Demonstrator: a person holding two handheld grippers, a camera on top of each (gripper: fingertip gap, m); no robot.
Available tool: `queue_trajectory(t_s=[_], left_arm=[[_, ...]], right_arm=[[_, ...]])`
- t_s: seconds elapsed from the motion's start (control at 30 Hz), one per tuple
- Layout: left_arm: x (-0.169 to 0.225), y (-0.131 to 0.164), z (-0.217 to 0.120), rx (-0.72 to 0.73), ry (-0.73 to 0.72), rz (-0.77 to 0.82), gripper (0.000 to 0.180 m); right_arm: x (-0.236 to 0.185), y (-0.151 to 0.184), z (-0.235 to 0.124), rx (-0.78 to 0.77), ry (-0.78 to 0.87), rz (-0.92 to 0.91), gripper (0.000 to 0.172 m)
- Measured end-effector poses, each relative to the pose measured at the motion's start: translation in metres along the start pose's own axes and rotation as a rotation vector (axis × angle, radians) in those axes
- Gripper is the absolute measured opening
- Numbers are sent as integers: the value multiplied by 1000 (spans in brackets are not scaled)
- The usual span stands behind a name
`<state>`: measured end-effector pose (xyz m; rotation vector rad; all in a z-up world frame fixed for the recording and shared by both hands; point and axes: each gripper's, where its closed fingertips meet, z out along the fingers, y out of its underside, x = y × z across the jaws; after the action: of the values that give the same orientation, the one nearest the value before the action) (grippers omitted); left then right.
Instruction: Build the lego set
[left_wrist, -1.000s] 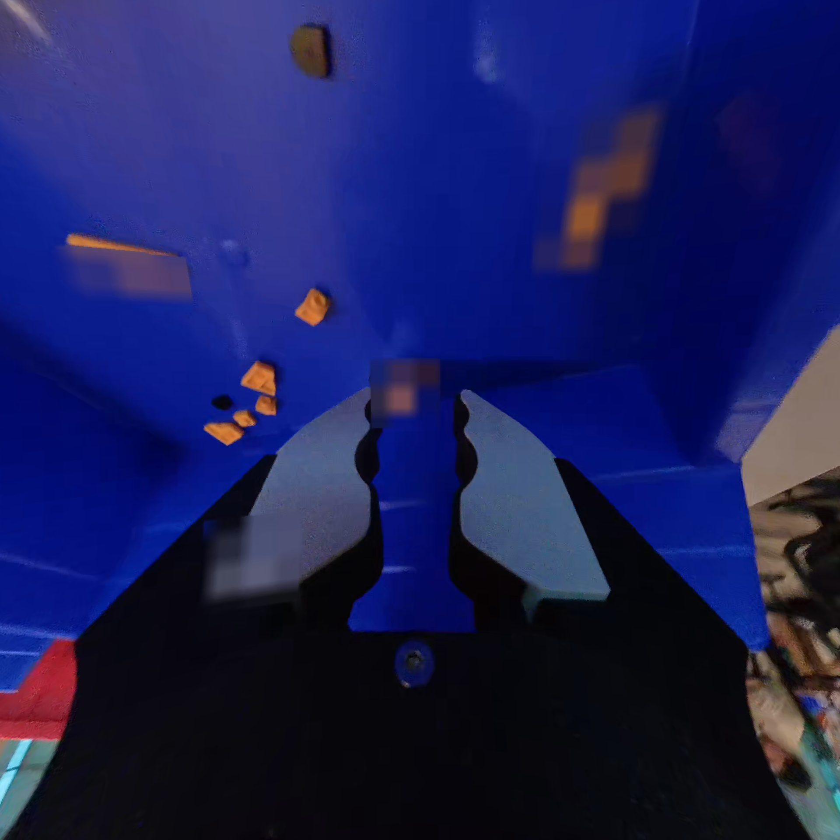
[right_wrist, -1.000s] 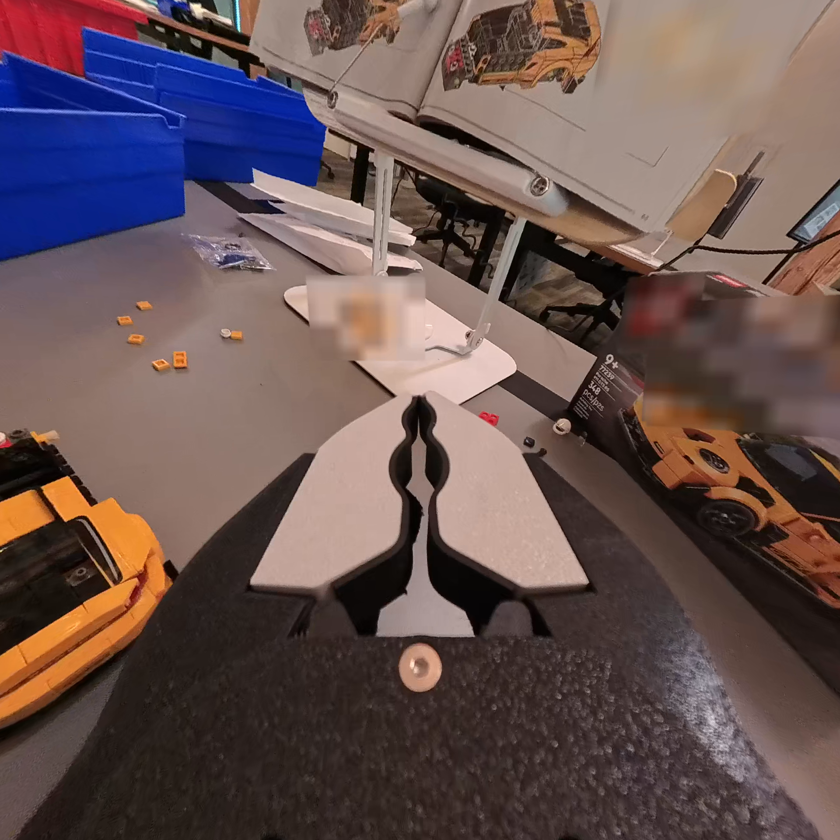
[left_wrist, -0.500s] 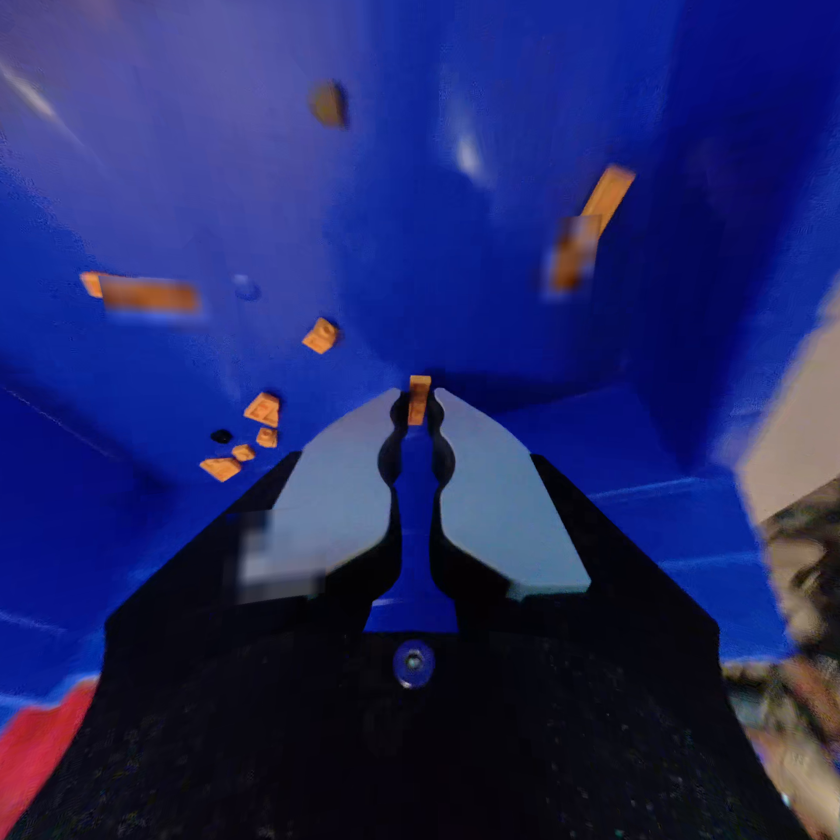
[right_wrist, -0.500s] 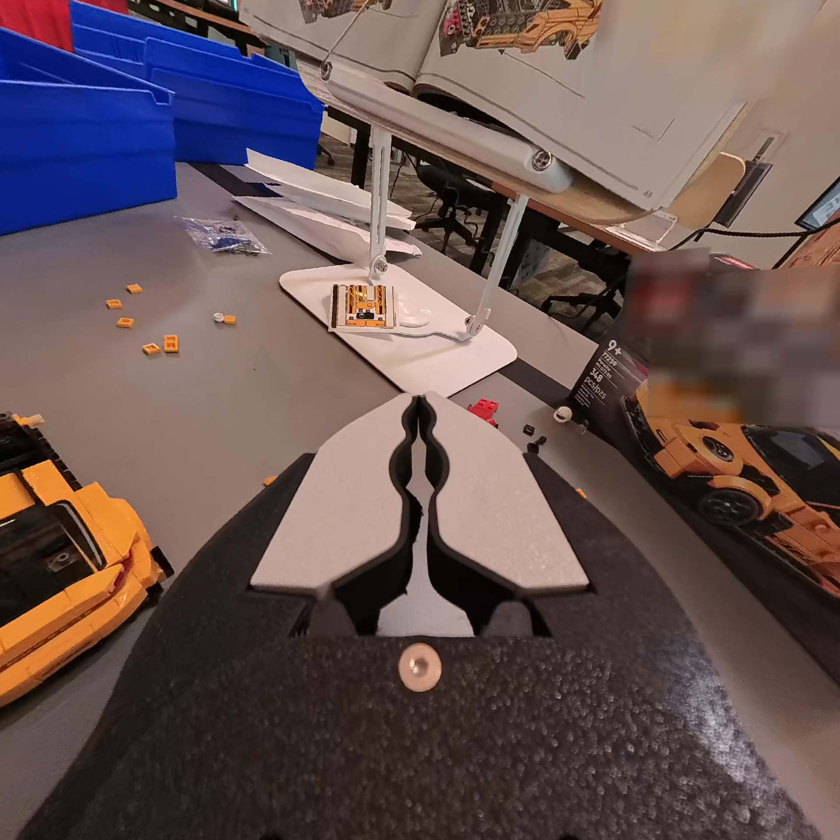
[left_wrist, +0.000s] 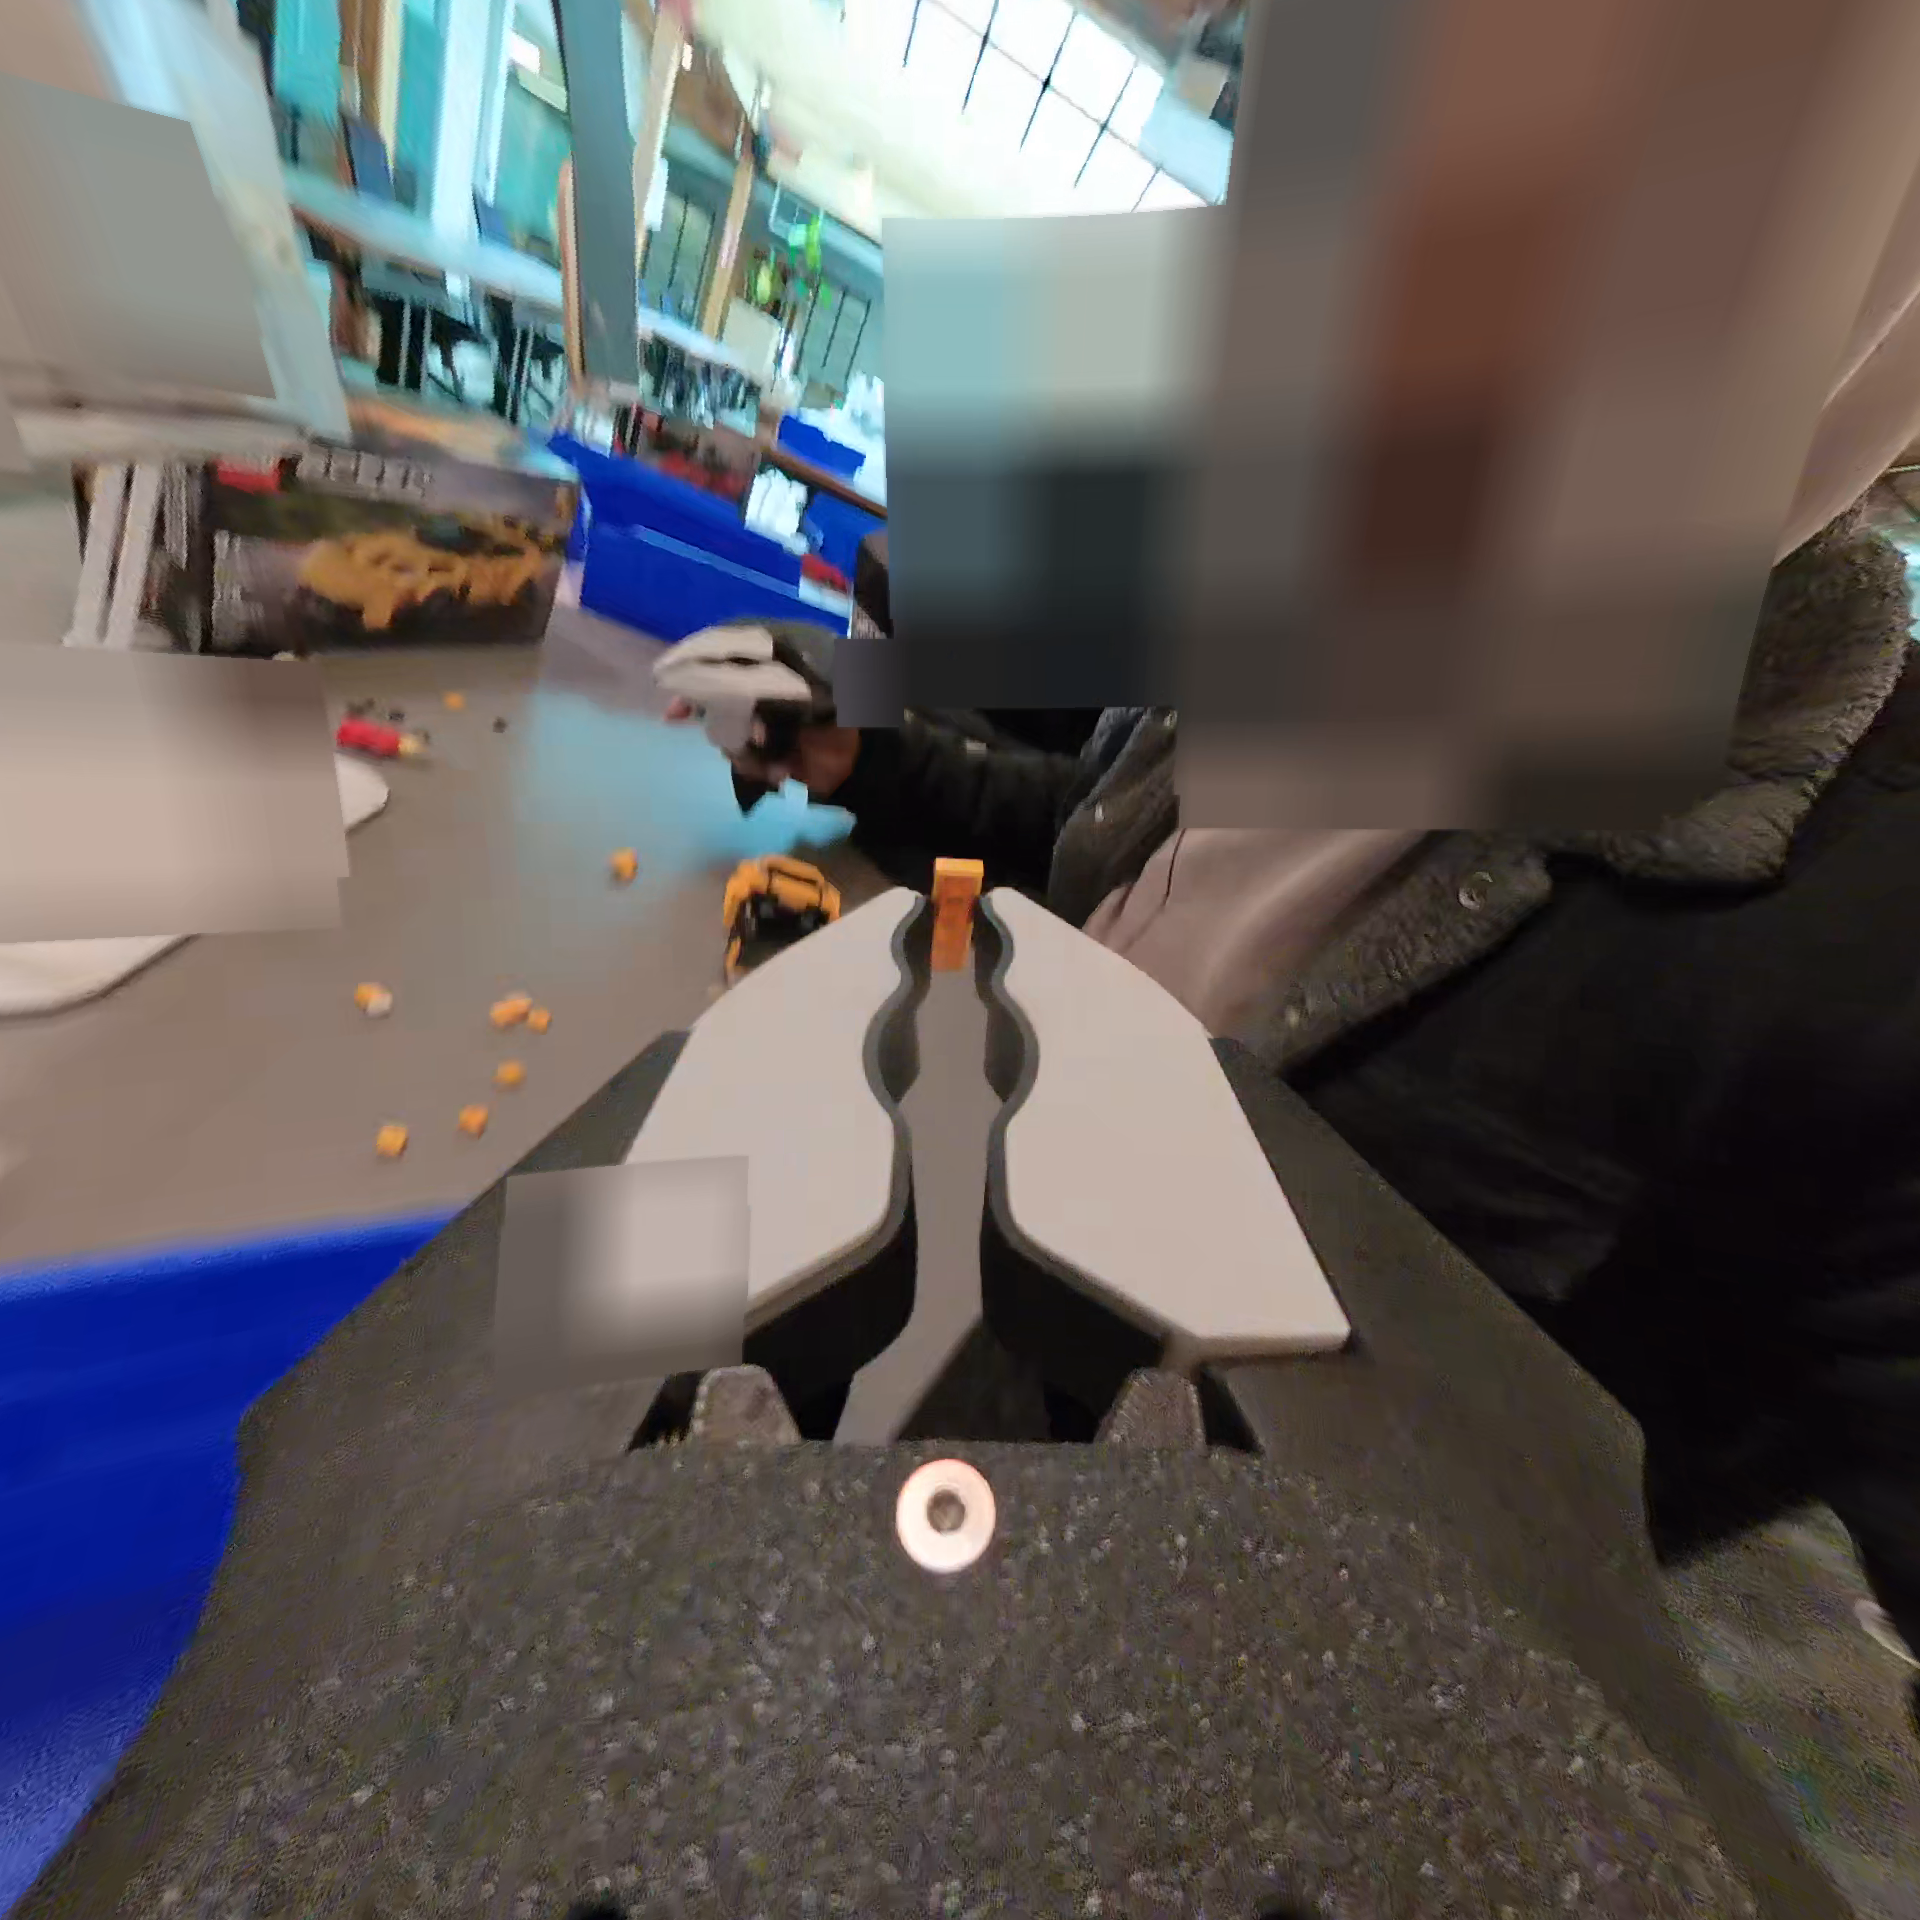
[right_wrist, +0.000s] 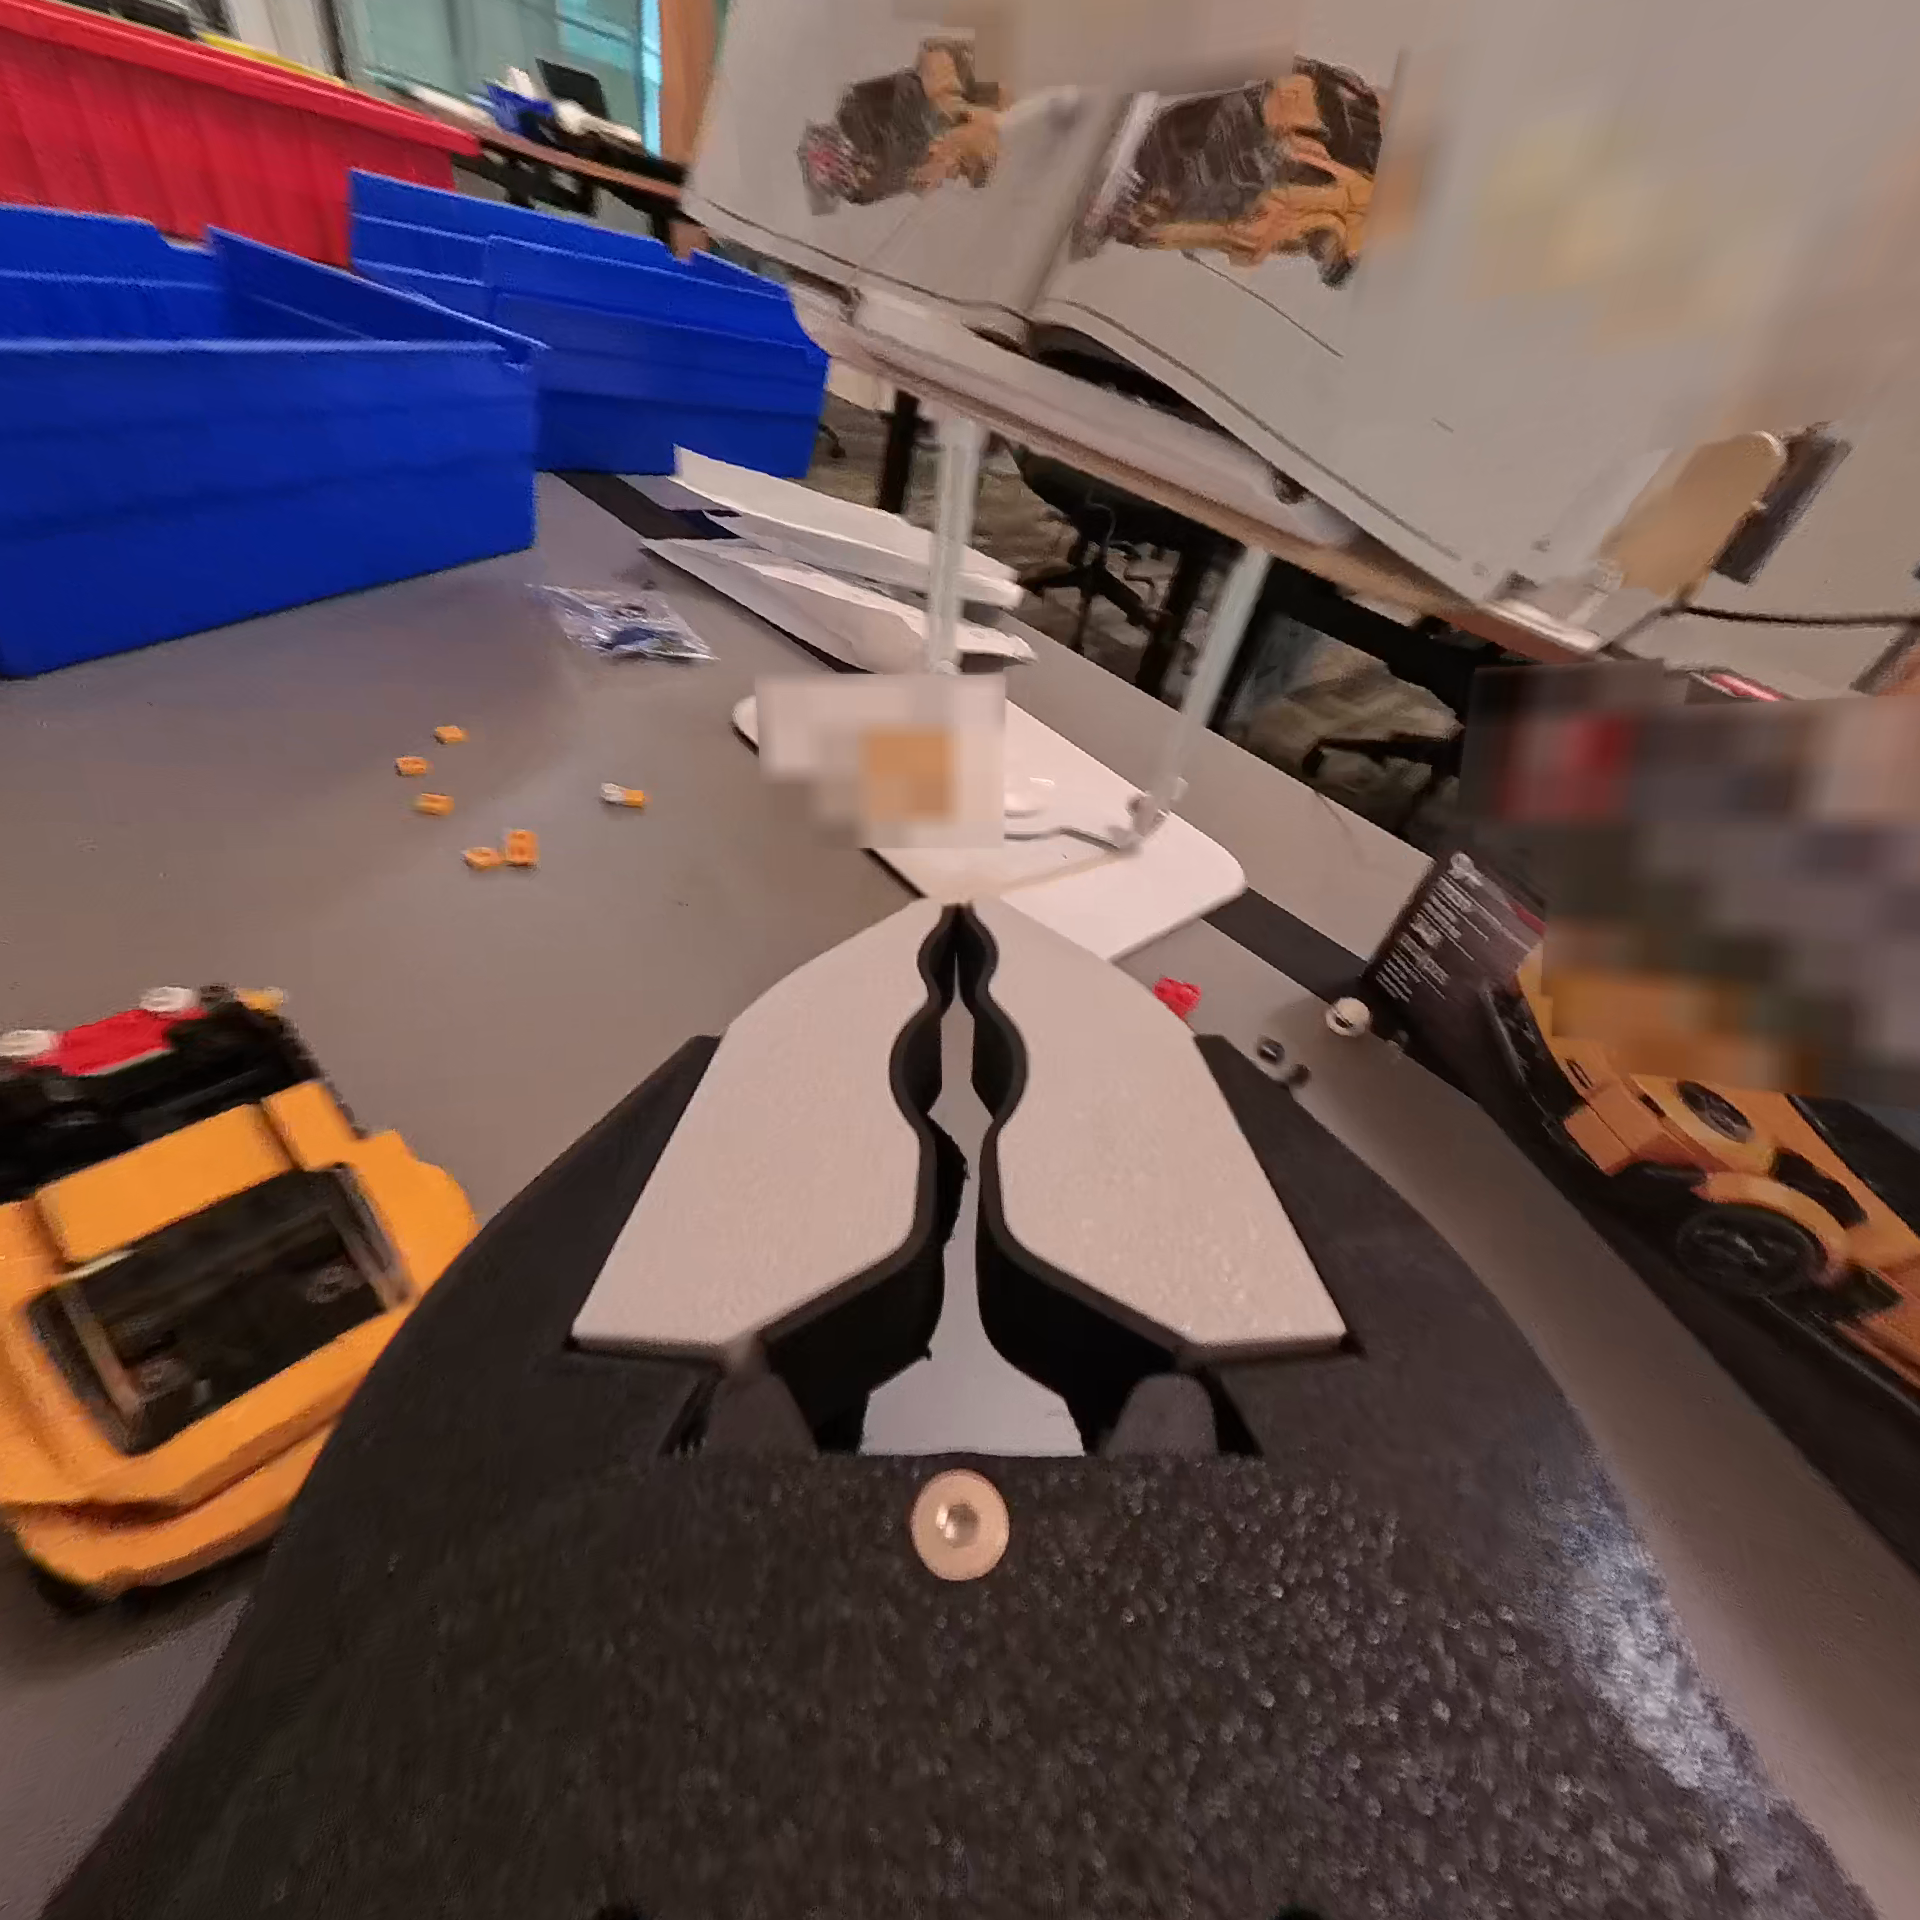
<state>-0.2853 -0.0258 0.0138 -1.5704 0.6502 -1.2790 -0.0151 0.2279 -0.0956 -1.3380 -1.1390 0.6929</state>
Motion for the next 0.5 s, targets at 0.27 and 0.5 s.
queue_trajectory(t_s=[0.27,0.5], left_arm=[[7,-2,136,218,90,217,7],[-9,17,218,220,165,269,7]], right_arm=[[-136,-83,3,57,-583,76,26],[-168,-125,-9,112,-668,-16,22]])
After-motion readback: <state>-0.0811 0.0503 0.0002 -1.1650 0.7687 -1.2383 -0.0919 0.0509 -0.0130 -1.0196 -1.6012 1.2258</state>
